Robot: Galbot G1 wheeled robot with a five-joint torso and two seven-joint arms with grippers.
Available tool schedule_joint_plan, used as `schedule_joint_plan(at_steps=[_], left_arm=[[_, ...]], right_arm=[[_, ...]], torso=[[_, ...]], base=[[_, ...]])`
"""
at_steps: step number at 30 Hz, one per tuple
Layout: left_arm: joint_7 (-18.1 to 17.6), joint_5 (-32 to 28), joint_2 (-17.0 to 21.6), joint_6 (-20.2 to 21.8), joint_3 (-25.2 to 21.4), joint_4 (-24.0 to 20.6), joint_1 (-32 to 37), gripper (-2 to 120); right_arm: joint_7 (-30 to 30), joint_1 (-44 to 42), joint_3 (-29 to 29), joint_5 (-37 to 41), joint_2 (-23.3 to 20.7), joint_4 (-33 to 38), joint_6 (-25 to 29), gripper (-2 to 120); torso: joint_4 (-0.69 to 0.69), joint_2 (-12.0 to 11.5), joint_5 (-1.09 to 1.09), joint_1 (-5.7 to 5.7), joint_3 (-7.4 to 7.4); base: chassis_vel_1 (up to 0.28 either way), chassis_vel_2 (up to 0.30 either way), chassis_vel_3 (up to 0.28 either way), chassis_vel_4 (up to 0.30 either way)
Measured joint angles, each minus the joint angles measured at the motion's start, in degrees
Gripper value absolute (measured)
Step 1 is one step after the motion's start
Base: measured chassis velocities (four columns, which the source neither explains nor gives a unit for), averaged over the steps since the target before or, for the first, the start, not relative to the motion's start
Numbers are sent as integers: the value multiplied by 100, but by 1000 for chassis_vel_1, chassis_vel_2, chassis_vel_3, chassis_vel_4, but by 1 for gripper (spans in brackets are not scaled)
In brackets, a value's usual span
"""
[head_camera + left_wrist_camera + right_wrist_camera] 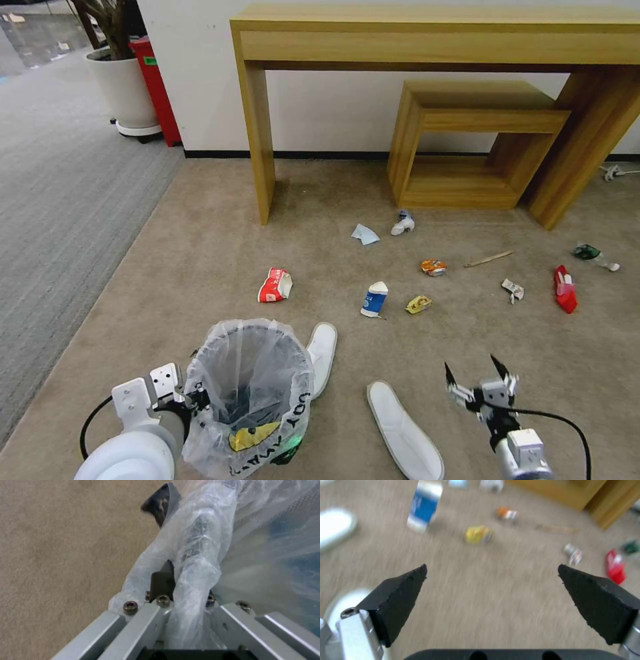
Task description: Pick up the trash bin and place the garbage on the floor into it.
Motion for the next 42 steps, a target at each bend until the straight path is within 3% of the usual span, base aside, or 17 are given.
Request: schedule_joint_plan(at_steps=[5,13,26,42], left_arm=[[-130,-91,126,-4,-210,22,-42,1],[-192,-167,105,-36,-372,9,56,1],[-209,-75,-57,-29,-364,41,102,1],[-354,-370,111,-122,-667,16,196,1]], right_arm=[[268,-164,-500,154,-321,-139,-294,100],[287,-63,-1024,84,-378,-510,-197,100],[245,305,-1446,320,-544,-707,-202,100],[108,1050,-2149,375,-583,-1139,-169,100]], torso=[[0,0,1,0,0],[0,0,1,0,0],[0,0,0,0,0],[1,0,0,0,0]], base=[[0,0,0,0],[0,0,0,0],[0,0,0,0],[0,0,0,0]])
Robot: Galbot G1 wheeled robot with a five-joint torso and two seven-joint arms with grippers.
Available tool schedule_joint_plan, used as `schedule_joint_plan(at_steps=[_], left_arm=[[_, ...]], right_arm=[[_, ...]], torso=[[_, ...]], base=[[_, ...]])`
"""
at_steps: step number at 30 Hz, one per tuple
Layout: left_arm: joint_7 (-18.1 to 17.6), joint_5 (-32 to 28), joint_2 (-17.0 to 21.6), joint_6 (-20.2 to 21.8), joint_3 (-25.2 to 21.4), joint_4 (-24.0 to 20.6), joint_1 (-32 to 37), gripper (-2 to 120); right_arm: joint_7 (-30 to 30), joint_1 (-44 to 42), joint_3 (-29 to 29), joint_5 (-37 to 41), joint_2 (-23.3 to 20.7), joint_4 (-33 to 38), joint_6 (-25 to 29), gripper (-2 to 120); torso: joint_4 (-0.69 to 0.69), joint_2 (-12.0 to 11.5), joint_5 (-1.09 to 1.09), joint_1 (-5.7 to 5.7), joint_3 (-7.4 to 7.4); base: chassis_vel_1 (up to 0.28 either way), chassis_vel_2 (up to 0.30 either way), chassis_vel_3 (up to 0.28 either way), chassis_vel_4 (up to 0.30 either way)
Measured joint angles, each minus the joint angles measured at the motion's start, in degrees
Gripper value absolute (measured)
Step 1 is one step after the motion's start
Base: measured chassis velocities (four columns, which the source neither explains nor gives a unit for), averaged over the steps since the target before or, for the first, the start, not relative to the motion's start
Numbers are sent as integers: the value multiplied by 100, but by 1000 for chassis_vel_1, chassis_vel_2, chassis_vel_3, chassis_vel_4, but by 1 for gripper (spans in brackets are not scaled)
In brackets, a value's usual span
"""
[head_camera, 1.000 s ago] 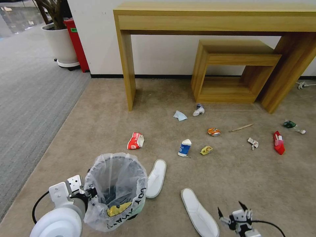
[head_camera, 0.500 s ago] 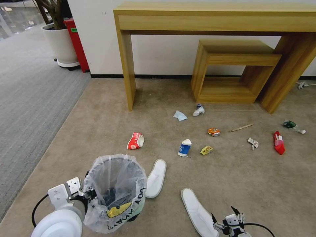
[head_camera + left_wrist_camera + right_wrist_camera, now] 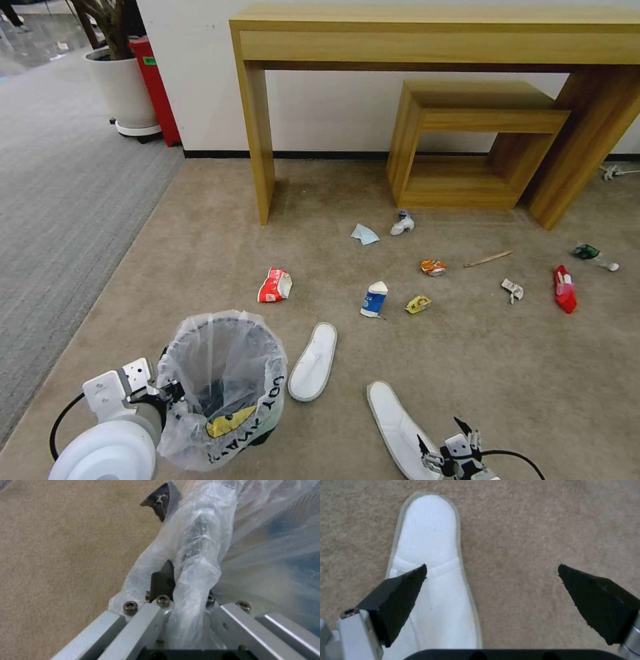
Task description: Pick up the trash bin and place the garbage on the floor into it.
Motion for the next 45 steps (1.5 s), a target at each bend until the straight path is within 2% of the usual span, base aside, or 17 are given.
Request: schedule_joint_plan(at_steps=[14,23,35,45], left_arm=[[13,114,-43,0,74,0,59,1],[43,226,-59,7,126,8,104,1],[76,262,-13,13,122,-25,140,1],[105,333,-13,13,83,-63,229,1]], right_arm=[[185,154,-302,579,241,-205,-311,100],[101,335,-460,593,495,-530,-255,100],[66,230,-304,658,410,-17,-298,100],[35,167,-299,579,487,-263,-218,100]], torso=[[-1,0,-1,0,0],[-1,0,0,0,0],[0,0,-1,0,0],[-1,0,0,0,0]], base=[[0,0,0,0],[0,0,0,0],[0,0,0,0],[0,0,0,0]])
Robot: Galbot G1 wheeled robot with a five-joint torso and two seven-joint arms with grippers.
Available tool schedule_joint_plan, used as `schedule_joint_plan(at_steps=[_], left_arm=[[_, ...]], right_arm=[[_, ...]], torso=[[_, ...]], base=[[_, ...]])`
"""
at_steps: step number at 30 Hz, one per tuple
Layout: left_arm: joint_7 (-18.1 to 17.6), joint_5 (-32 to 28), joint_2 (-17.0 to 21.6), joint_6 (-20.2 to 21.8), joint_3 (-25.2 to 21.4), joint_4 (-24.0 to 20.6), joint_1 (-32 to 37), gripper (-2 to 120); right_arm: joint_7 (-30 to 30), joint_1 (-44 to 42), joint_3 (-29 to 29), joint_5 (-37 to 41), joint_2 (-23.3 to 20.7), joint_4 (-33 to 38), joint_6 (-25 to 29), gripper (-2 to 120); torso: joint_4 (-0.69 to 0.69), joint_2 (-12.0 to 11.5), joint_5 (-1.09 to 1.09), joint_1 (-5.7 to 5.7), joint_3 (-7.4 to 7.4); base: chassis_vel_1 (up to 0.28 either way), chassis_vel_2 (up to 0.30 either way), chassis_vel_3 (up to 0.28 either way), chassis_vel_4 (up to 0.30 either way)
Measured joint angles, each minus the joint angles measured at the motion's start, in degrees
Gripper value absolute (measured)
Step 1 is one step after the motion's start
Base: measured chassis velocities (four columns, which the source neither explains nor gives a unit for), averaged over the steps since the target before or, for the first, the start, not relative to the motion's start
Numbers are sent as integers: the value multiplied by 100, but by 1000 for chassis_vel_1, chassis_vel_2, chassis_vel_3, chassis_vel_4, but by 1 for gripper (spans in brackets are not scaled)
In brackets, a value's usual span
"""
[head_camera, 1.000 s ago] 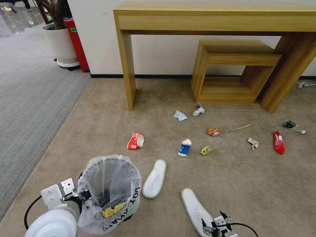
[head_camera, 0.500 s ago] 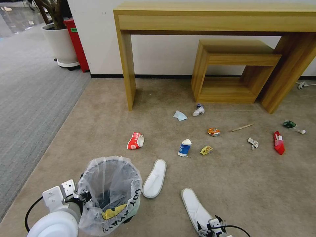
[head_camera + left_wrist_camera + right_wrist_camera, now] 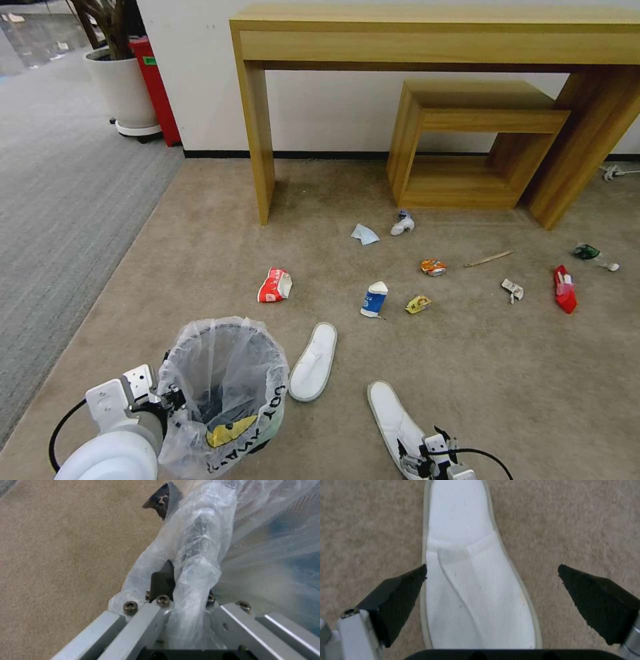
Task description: Pick up the trash bin and place the garbage on the floor into it.
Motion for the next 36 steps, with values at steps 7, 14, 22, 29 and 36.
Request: schedule_joint_plan(at_steps=[7,14,22,29,36], left_arm=[[30,52,-18,-12,10,-3,44,1],[57,111,-48,-30,36,-3,68,1],[76,162,-22,-42,77,9,51,1],[91,231,-25,-41,130,25,53,1],[109,292,-28,-41,101,1,112,1]], right_arm=[[-50,198,-116,-24,113,-304,64,100],[-74,352,-212,-39,240,-532,87,100],[-62,332,-230,-55,283,-566,102,86],[-77,287,-199,-55,289,-535,149,63],[-92,227,-182,79,300,-493,183,35]], torso=[[0,0,0,0,0],[2,0,-10,0,0],[4,1,-10,0,-1],[2,1,-4,0,0],[0,0,-6,0,0]], base=[[0,0,0,0],[0,0,0,0],[0,0,0,0],[0,0,0,0],[0,0,0,0]])
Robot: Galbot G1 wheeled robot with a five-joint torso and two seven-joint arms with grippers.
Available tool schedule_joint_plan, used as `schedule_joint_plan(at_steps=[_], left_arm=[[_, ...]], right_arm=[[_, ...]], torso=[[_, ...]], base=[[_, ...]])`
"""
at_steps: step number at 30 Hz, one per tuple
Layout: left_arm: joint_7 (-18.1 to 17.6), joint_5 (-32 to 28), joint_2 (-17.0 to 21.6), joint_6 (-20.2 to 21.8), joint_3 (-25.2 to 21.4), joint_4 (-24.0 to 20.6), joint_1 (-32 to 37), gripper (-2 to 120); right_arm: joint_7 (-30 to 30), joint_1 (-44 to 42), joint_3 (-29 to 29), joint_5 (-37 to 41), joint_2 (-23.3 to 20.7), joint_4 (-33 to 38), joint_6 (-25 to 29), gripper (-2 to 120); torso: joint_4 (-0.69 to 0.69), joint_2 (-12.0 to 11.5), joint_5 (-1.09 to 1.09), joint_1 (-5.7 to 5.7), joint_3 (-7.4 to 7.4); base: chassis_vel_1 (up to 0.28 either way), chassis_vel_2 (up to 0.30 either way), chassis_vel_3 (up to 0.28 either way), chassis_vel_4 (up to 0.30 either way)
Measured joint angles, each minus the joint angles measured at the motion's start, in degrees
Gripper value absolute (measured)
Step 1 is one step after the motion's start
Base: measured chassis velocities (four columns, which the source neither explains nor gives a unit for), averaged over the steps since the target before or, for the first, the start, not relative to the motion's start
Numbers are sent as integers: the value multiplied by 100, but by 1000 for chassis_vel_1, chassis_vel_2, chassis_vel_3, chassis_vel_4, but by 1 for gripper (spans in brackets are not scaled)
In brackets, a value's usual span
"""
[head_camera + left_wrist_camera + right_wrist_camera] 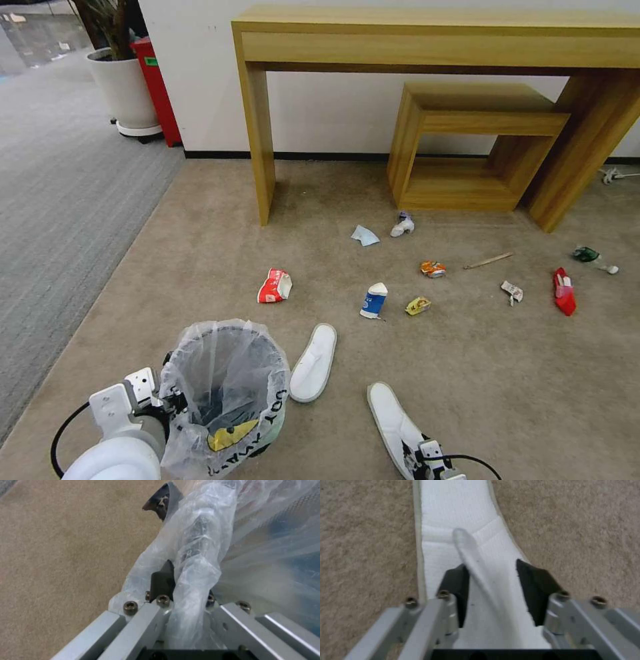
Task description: Pick up the trash bin and place the garbage on the floor into it.
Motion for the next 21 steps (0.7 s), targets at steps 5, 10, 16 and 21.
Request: schedule_joint_plan(at_steps=[5,10,16,21], left_arm=[[36,87,-40,-1,-16,-34,79,1],[50,93,-48,-1,-43,-64,136,1],[56,101,-91,-1,-55,-79,178,1],[73,106,-133,18,-36,-87,228,1]], right_arm=[[16,-14,4,1,0,60,19,17],[10,-30,61,84,2,163,24,1],[-77,-57,254,155,22,391,122,0],[-415,-95,660,22,28,806,381,0]], torso=[[-5,0,-1,0,1],[-7,0,2,0,1],[1,-2,39,-1,1],[0,-2,20,0,1]], base=[[0,0,0,0],[0,0,0,0],[0,0,0,0],[0,0,0,0]])
